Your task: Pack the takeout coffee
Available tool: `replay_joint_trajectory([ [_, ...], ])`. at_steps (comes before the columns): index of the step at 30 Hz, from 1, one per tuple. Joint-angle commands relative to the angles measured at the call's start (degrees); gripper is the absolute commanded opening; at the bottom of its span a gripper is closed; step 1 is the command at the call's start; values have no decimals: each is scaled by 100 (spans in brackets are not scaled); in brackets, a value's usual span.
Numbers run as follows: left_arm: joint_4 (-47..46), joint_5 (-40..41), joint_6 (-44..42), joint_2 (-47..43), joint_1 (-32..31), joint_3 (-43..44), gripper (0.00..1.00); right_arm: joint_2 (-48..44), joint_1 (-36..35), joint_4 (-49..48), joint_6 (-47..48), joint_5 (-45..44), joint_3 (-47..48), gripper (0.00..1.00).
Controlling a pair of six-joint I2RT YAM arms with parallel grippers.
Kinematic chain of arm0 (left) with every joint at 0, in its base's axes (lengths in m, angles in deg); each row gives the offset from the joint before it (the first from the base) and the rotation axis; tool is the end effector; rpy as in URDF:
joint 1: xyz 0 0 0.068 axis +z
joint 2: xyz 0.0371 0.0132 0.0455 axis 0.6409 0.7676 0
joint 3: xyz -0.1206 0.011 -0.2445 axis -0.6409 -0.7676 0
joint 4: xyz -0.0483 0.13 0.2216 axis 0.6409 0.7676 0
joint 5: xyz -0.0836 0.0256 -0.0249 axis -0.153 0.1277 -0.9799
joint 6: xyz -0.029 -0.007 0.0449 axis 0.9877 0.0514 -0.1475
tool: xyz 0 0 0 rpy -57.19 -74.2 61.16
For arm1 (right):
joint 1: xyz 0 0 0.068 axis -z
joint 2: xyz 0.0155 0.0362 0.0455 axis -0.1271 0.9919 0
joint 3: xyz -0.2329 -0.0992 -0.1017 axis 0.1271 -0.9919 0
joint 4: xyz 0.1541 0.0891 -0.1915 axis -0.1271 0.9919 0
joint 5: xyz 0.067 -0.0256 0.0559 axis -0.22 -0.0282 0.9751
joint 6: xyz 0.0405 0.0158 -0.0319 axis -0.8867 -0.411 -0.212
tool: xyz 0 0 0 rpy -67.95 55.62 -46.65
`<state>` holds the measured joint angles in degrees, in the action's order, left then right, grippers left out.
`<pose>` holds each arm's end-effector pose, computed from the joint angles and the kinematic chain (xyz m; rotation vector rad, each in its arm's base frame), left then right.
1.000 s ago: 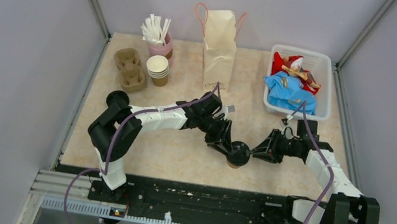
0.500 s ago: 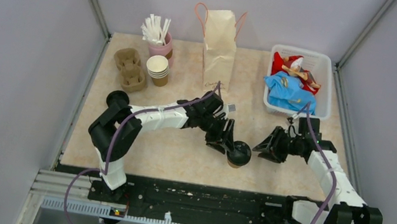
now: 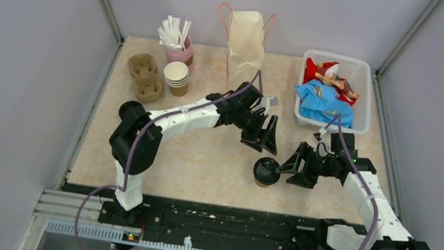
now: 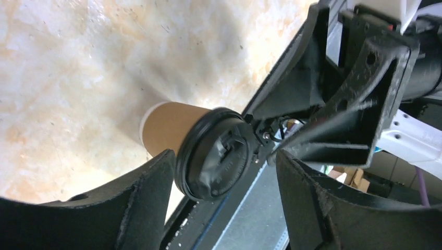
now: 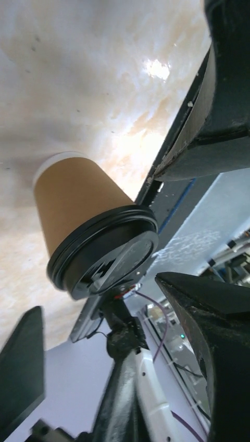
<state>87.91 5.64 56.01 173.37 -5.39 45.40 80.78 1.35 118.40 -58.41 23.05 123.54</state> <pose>0.2728 -0.3054 0.2510 0.5815 2.6101 -1.3374 0.1740 0.0413 0.2185 0.3242 2.6780 1.1355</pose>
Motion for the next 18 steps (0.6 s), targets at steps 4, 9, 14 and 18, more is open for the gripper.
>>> replay_joint_trajectory([
  [4,380,-195,-640,540,17,210,66,-37,-164,-776,-423,679,-580,62],
  [9,188,89,-454,398,17,-109,51,291,-169,-852,-224,238,-449,46],
  [14,-426,158,142,-169,5,-953,41,657,-169,-1069,-107,136,-110,41],
  [18,-905,242,643,-622,8,-1617,39,1174,-162,-1020,265,16,289,41],
])
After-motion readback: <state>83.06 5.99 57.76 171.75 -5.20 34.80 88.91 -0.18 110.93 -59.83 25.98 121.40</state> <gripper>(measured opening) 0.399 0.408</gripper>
